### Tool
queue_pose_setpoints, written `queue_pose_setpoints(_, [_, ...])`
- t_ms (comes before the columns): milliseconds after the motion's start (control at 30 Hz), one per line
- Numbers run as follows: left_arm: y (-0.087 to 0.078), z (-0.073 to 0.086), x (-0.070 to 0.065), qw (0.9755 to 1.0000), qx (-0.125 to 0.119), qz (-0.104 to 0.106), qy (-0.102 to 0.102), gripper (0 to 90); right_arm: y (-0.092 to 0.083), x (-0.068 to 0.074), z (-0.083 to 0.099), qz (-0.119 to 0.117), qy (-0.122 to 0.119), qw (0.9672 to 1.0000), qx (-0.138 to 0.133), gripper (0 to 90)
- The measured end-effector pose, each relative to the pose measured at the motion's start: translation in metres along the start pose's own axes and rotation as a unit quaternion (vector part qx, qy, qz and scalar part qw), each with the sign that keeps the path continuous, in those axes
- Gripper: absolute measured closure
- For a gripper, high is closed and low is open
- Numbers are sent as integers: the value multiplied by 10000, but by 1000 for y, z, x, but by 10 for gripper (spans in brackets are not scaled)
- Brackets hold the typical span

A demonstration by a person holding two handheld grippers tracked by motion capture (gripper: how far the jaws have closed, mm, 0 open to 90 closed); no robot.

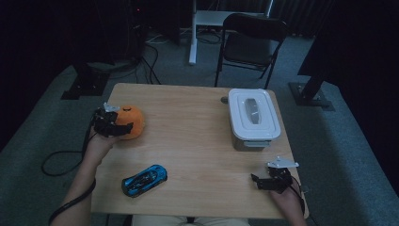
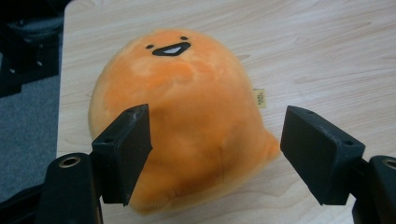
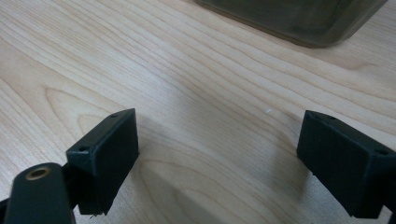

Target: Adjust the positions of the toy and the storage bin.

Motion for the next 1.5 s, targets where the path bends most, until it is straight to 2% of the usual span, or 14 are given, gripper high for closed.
queue_pose_setpoints(100, [10,-2,1,9999,79,16,-69,190,0,0,0,-1,-2,10000,-1,122])
queue_pose_setpoints(167, [14,-2,4,9998,103,-124,-91,190,0,0,0,0,1,10000,0,122])
queue_pose_setpoints(233, [17,-3,5,9997,99,-95,-214,149,0,0,0,0,1,10000,-1,122])
queue_pose_setpoints(300, [18,-4,6,9996,117,-105,-222,144,0,0,0,0,-1,10000,0,122])
queue_pose_setpoints(400, [26,-3,13,9987,233,-308,-319,110,0,0,0,0,1,10000,0,122])
queue_pose_setpoints(533, [35,1,16,9982,373,-387,-280,110,0,0,0,0,0,10000,1,122])
queue_pose_setpoints(667, [38,4,18,9981,361,-319,-381,111,0,0,0,0,0,10000,0,122])
queue_pose_setpoints(900, [43,14,21,9976,509,-303,-348,143,0,0,0,0,0,10000,0,122])
queue_pose_setpoints(1000, [45,18,22,9977,508,-333,-310,190,0,0,0,0,2,10000,1,123])
queue_pose_setpoints(1067, [45,20,21,9983,450,-308,-185,282,0,0,0,0,0,10000,1,122])
queue_pose_setpoints(1133, [44,20,20,9987,403,-256,-179,398,0,0,0,0,1,10000,1,122])
queue_pose_setpoints(1300, [34,20,19,9992,353,-175,18,594,0,0,0,0,2,10000,1,122])
queue_pose_setpoints(1367, [27,18,17,9994,298,-85,174,632,0,0,0,0,5,10000,2,122])
queue_pose_setpoints(1500, [18,17,14,9994,236,63,259,650,0,0,0,0,7,10000,2,122])
Point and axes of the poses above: each handheld gripper's, and its own axes: y roughly forward along the jaws, z roughly out of its underside, x roughly to its left, the point moved 9 cm from there along y, roughly forward along the jaws, and after that the axes turned 1 degree about x, right-handed, at the moved point
